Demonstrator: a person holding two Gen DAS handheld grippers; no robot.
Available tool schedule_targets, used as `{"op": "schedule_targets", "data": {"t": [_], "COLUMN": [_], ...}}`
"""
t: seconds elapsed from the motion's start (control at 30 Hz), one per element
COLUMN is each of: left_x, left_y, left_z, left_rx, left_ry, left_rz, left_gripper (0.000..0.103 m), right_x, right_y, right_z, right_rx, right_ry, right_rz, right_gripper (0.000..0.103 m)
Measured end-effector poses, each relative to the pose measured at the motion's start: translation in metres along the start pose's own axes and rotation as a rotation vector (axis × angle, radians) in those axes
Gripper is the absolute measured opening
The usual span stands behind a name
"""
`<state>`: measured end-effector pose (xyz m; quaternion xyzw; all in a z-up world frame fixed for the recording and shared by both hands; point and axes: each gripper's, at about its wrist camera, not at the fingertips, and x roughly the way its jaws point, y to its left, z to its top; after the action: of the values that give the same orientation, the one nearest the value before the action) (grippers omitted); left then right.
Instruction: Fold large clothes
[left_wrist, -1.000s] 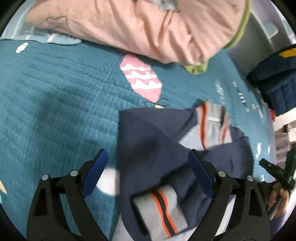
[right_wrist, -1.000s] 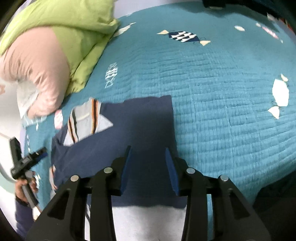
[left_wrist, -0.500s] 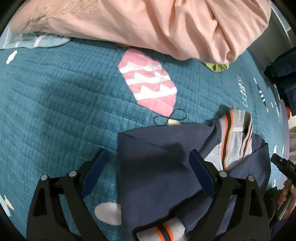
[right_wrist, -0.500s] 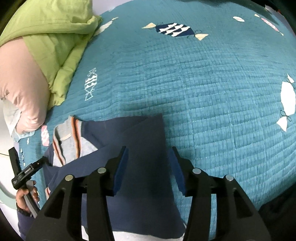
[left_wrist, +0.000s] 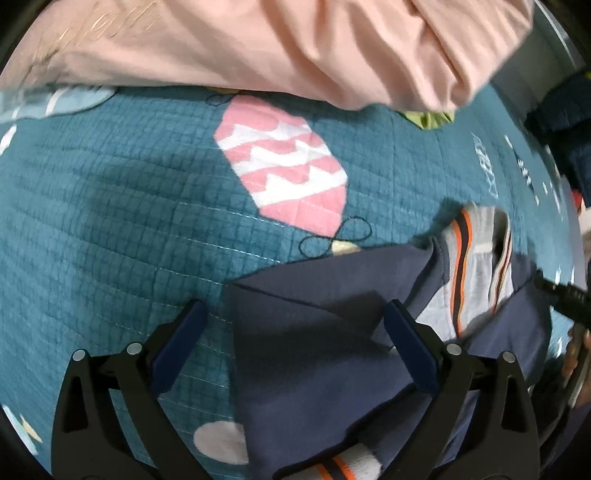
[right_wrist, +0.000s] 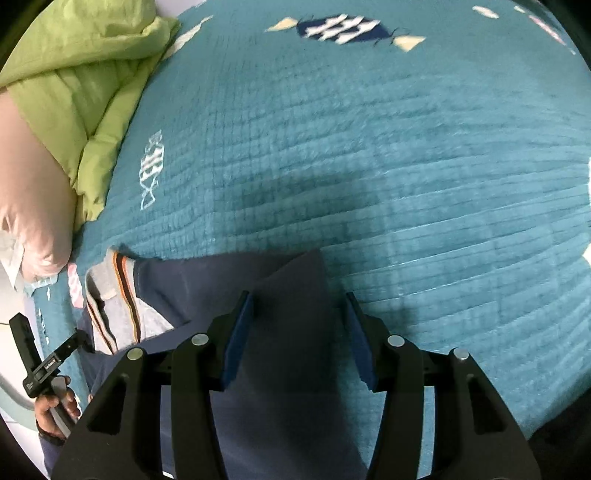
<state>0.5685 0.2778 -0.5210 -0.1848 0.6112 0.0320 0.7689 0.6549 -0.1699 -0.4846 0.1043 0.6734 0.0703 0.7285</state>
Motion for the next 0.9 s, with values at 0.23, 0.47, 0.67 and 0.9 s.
{"op": "schedule_targets", "data": {"t": [0.23, 0.47, 0.67, 0.9], "left_x": [-0.003, -0.008, -0.018, -0.062], "left_y": [0.0, -0.011, -0.012, -0.024], "left_z": [0.001, 0.002, 0.002, -0.009], "left_rx": [0.019, 0.078, 0.087, 0.137], "left_ry": [-0.008, -0.029, -0.051, -0.163], "left_rz": [0.026, 0.103, 0.083, 0.024], "left_gripper": [0.082, 0.048, 0.017, 0.011], "right_x": [0.001, 0.007, -0.005, -0.039], "right_y": [0.024, 0.02, 0.02, 0.025], "right_z": [-0.007, -0.011, -0.02, -0.033], "right_rx": [-0.115, -0.097, -0.114, -0.141], "right_ry": [-0.023, -0.051, -0.104, -0.175], "right_rz": [-0.005, -0.028, -0.011, 0.002], "right_gripper": [0.038, 0.024, 0.008, 0.007]}}
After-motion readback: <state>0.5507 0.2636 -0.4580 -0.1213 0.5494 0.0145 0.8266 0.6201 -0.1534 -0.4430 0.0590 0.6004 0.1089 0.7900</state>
